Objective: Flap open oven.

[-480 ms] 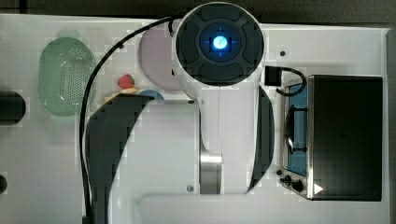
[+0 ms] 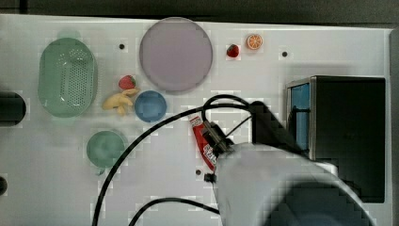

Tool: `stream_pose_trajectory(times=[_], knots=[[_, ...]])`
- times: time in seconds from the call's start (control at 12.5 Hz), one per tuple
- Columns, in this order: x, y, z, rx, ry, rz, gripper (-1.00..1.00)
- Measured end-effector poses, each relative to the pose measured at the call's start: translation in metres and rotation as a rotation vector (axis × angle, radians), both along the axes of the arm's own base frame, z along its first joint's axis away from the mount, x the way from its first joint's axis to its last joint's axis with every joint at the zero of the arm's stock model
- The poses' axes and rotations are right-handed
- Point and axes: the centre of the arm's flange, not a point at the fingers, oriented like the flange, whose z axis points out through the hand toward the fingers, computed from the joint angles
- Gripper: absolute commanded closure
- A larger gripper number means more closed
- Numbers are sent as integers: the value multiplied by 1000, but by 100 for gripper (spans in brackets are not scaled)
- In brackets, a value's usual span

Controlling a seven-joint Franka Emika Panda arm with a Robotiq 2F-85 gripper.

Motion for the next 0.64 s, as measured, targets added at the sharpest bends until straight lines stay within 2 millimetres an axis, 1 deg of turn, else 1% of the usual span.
stream_pose_trajectory(times=[0.08,0.16,0.24,0.32,0.64], knots=[[0,2,15,8,-39,1,-100],[3,3,21,4,-65,4,-90],[7,3,18,2,-69,3,-65],[10,2,11,4,-52,1,-39],[21,0,-34,5,56,-3,55]])
